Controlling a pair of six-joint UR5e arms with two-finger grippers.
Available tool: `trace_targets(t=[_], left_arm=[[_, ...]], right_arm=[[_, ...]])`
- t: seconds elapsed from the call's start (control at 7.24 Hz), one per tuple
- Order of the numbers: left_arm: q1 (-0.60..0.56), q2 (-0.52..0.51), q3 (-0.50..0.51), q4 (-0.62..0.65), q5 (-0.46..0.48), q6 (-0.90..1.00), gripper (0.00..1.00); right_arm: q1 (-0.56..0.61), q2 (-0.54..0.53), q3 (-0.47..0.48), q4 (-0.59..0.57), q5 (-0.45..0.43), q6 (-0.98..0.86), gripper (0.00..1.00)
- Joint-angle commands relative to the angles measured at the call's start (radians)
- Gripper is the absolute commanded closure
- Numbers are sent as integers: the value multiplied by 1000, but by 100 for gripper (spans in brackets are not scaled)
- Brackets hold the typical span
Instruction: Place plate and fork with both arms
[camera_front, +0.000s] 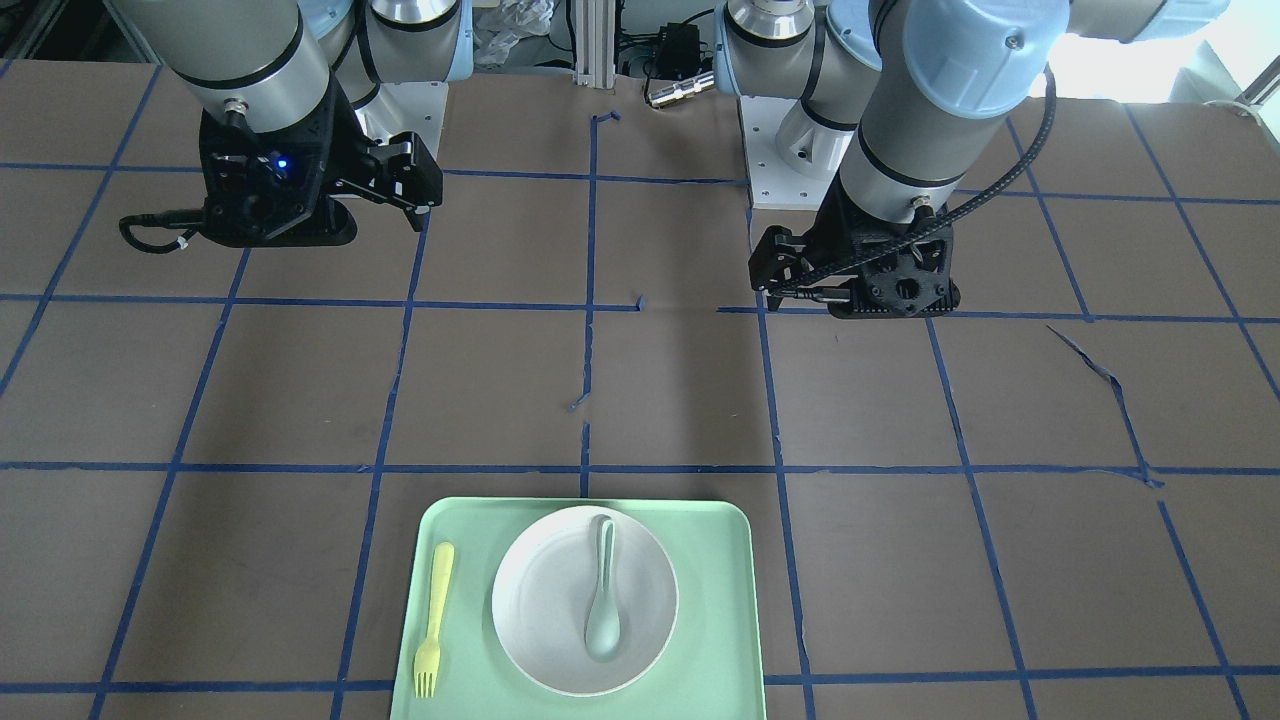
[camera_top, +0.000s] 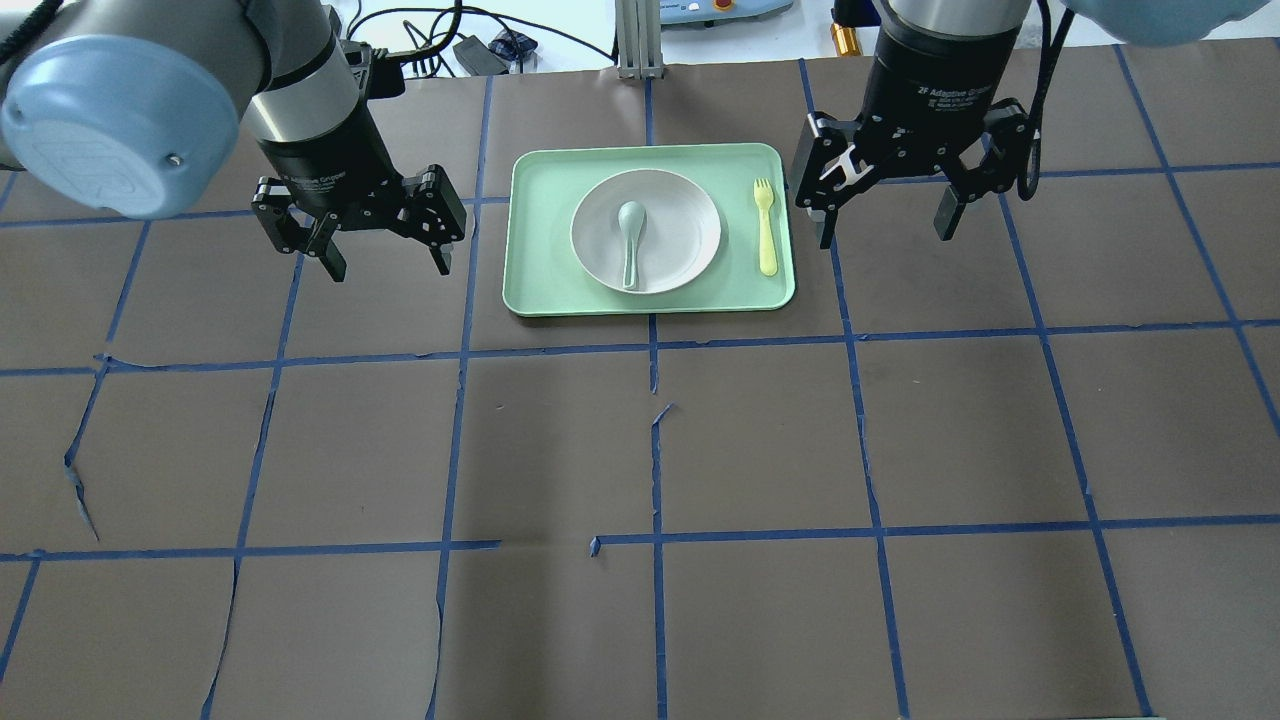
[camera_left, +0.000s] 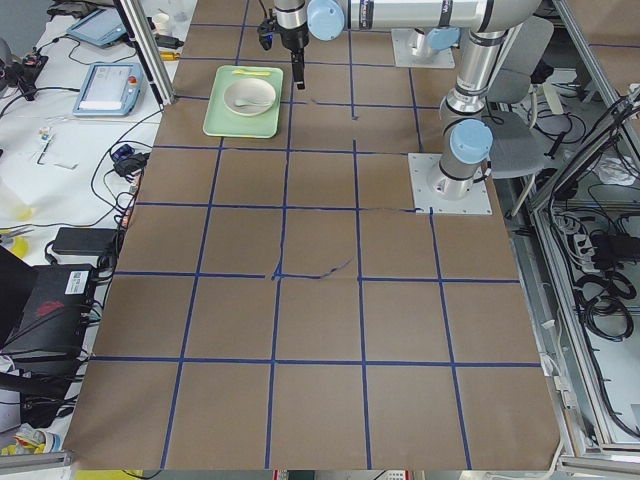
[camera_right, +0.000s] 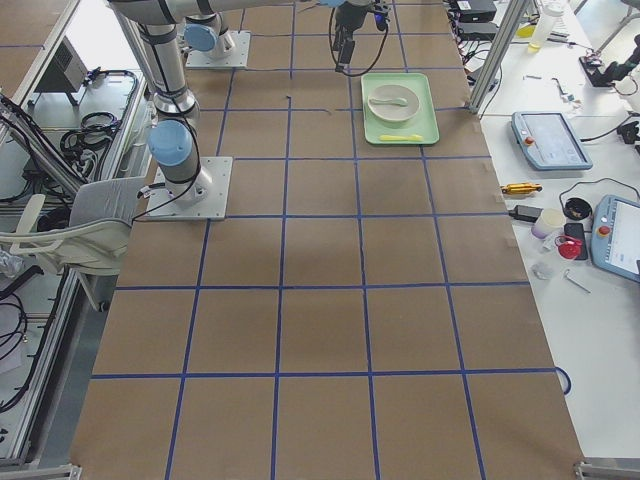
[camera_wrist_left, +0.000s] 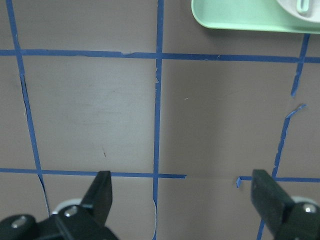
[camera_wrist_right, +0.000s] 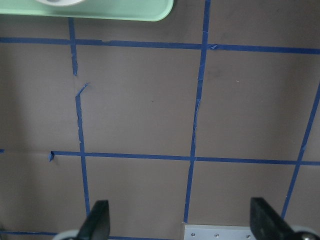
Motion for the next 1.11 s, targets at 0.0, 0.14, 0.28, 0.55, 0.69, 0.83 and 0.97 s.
trace_targets(t=[0.0, 0.14, 0.28, 0.55, 0.69, 0.83, 0.97], left_arm=[[-1, 13, -1, 20, -4, 2, 0], [-3, 8, 4, 21, -2, 13, 0], [3, 4, 18, 18, -4, 17, 0], [8, 8, 41, 17, 6, 16, 0], [8, 13, 41, 11, 6, 14, 0], [6, 16, 39, 8, 6, 7, 0], [8, 17, 41, 11, 4, 7, 0]], right_arm=[[13, 8, 2, -9, -1, 5, 0], [11, 19, 7, -59, -7, -8, 0], [4, 25, 5, -99, -6, -7, 0], [5, 25, 10, -105, -7, 5, 0], [5, 25, 33, -151, -12, 4, 0], [5, 24, 66, -199, -16, 7, 0], [5, 24, 70, -204, -18, 7, 0]])
